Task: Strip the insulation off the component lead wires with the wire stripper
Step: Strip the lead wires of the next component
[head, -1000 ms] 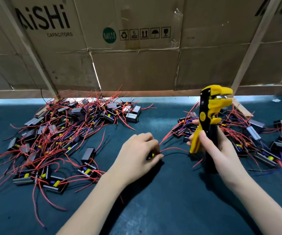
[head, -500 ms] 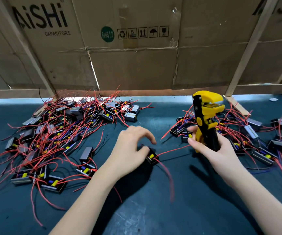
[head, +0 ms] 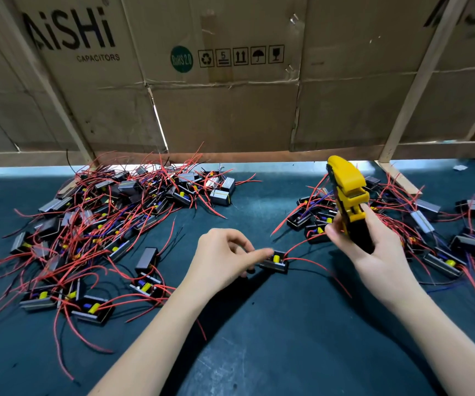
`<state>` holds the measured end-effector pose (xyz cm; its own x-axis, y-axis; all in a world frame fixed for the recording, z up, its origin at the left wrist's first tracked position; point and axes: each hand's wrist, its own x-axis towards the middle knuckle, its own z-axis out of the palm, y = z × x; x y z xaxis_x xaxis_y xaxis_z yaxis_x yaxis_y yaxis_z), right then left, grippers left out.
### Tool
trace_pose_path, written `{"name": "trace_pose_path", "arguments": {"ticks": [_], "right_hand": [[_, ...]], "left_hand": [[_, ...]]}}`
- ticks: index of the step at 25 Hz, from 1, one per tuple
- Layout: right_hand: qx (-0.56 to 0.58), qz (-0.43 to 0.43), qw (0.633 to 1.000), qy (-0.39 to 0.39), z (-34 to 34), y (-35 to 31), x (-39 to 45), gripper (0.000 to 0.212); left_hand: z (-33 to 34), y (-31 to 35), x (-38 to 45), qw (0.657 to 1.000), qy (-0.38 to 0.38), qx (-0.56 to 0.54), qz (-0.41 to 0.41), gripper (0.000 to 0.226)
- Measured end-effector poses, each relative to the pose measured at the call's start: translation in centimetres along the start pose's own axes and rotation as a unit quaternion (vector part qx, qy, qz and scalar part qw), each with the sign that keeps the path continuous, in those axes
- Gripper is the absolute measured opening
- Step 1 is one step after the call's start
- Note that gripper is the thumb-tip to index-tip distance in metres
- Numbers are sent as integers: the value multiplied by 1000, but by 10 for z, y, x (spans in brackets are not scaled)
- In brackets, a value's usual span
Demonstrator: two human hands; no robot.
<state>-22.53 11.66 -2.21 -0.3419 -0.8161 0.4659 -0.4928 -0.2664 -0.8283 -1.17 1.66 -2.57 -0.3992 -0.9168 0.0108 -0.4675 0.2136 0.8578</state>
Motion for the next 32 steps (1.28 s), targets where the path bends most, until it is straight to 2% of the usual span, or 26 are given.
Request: {"name": "trace_pose_path", "arguments": {"ticks": [5,10,16,19,21,22,24,26,28,30,32], "right_hand": [[2,4,1000,6,0,0,0,23],[8,-10,1000,16,-3,-1,1,23],[3,-13,1000,6,-3,-2,1,20],[3,-20,1000,10,-2,-1,1,12],[-54,-38,998,23,-3,1,1,19],[-123,-61,990,37,-5,2,1,19],[-303,-118,944,53,-9,6,2,29],[-424,-154,892,34,-10,9,2,42],[-464,-148,873,12,-7,10,-1,46],[-458,-131,879,2,-4,12,-2,49],[-448,-120,886,10,-3,12,-1,46]], "left_hand": [[-9,3,2,995,-63,-76,14,13],[-40,4,3,967,-198,-146,65,6],[-28,-2,3,976,-196,-81,40,9],[-23,-3,2,981,-184,-56,30,13],[-21,-3,2,985,-167,-41,26,12],[-20,-2,2,986,-159,-40,18,12],[-18,1,0,988,-146,-57,-16,17],[-21,2,-1,986,-135,-73,-61,32],[-27,1,-1,987,-132,-33,-87,34],[-31,-1,0,985,-145,2,-93,28],[-28,0,0,984,-148,-20,-93,20]]}}
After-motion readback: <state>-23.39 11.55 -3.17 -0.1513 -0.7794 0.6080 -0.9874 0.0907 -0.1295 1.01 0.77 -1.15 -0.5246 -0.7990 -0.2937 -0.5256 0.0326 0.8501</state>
